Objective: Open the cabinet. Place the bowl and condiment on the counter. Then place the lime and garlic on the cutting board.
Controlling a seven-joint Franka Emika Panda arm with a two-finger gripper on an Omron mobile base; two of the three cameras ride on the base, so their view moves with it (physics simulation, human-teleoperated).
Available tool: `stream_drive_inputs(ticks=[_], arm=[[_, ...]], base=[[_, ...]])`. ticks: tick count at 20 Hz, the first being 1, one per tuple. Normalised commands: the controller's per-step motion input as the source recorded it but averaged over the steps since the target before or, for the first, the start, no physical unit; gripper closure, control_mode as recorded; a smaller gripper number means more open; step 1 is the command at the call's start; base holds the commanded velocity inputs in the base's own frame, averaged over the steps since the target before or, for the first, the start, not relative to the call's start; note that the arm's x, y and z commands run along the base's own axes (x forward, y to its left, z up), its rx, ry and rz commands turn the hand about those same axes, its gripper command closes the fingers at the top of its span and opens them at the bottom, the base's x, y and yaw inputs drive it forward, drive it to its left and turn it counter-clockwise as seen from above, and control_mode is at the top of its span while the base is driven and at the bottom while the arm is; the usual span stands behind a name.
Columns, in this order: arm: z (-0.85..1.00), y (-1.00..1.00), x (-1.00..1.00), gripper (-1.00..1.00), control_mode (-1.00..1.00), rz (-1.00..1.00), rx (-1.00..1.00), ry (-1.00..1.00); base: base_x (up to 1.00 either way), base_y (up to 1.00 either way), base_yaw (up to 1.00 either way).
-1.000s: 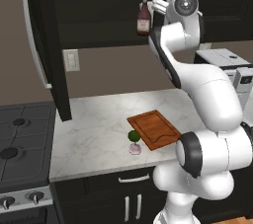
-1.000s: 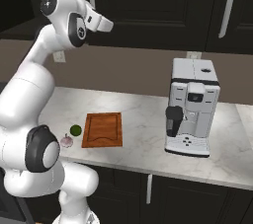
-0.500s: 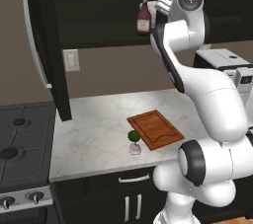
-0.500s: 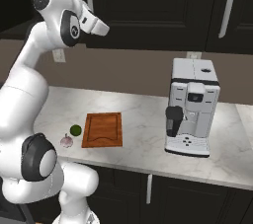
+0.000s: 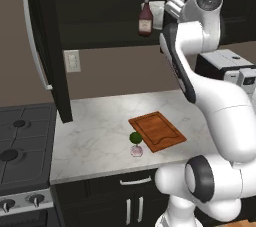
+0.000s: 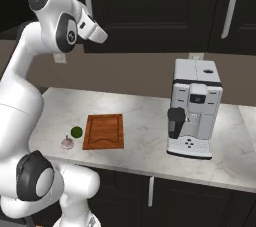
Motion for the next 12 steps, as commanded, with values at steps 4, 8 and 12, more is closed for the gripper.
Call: stream_drive_inputs(ticks=[4, 8, 12], arm=[[0.0, -1.0, -0.38, 1.0, -1.0, 0.0, 0.12, 0.0], [0.0, -1.0, -0.35, 1.0, -1.0, 0.0, 0.12, 0.0], [0.0, -1.0, -0.37, 1.0, -1.0, 0.0, 0.13, 0.0]], base=[[0.0, 0.0, 0.0], [0.0, 0.0, 0.0], [0.0, 0.0, 0.0]])
